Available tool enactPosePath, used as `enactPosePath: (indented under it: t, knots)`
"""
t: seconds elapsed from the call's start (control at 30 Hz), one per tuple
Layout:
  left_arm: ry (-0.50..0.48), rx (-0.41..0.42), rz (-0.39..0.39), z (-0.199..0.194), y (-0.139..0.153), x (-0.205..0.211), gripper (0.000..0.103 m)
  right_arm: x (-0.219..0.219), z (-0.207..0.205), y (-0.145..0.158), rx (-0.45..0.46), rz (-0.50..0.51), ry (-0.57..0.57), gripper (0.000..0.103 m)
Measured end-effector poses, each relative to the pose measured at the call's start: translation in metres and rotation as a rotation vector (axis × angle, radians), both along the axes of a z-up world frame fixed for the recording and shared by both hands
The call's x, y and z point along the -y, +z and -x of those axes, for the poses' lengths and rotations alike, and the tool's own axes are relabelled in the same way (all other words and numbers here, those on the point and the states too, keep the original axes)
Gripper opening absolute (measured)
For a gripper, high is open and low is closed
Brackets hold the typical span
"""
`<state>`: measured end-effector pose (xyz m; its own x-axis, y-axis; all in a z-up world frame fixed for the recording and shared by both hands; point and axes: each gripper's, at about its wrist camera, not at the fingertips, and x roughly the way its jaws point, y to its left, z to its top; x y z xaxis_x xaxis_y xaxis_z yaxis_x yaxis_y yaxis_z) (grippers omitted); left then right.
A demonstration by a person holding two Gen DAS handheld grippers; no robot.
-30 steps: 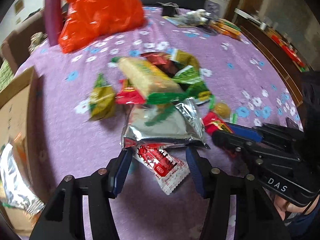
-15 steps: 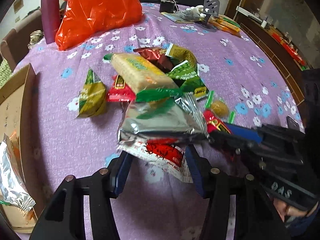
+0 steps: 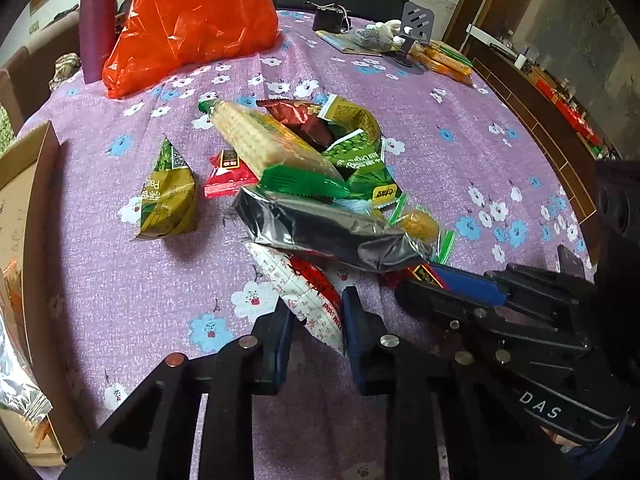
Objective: Organize snacks
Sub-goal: 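Grasp the red candy packet with the right gripper while the left grasps the white-red wrapper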
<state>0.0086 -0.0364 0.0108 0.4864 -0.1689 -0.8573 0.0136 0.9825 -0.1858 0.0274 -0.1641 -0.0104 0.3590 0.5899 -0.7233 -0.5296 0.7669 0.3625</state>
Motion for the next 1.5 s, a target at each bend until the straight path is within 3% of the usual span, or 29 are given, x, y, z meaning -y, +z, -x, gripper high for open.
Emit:
enactPosePath:
  t: [0.2,0.33,0.47,0.57,0.73,1.13,1.5]
  knots:
    - [0.010,-0.002,0.022,-0.011,0.000,-0.004,0.028,-0.001,0.001,-0.001,-0.001,-0.003,0.001,0.021]
    - [0.012,-0.003,0.039,-0.017,0.000,-0.007,0.041,0.000,0.000,-0.001,-0.001,-0.004,0.001,0.021]
    - [0.010,0.004,0.038,-0.019,0.000,-0.007,0.043,-0.001,0.001,-0.001,0.000,-0.003,0.002,0.021]
    - [0.025,0.015,0.026,-0.021,-0.001,-0.009,0.030,-0.001,0.001,-0.001,0.001,-0.004,0.004,0.021]
    - [0.037,0.019,0.079,-0.019,-0.001,-0.019,0.021,0.000,0.002,-0.001,0.000,-0.007,0.005,0.021]
    - [-0.005,0.004,0.064,0.018,0.002,-0.017,0.018,-0.005,0.003,-0.002,-0.014,-0.027,0.041,0.021]
    - [0.004,-0.006,0.061,0.009,-0.002,-0.017,0.018,-0.009,0.006,-0.001,-0.008,-0.023,0.057,0.021]
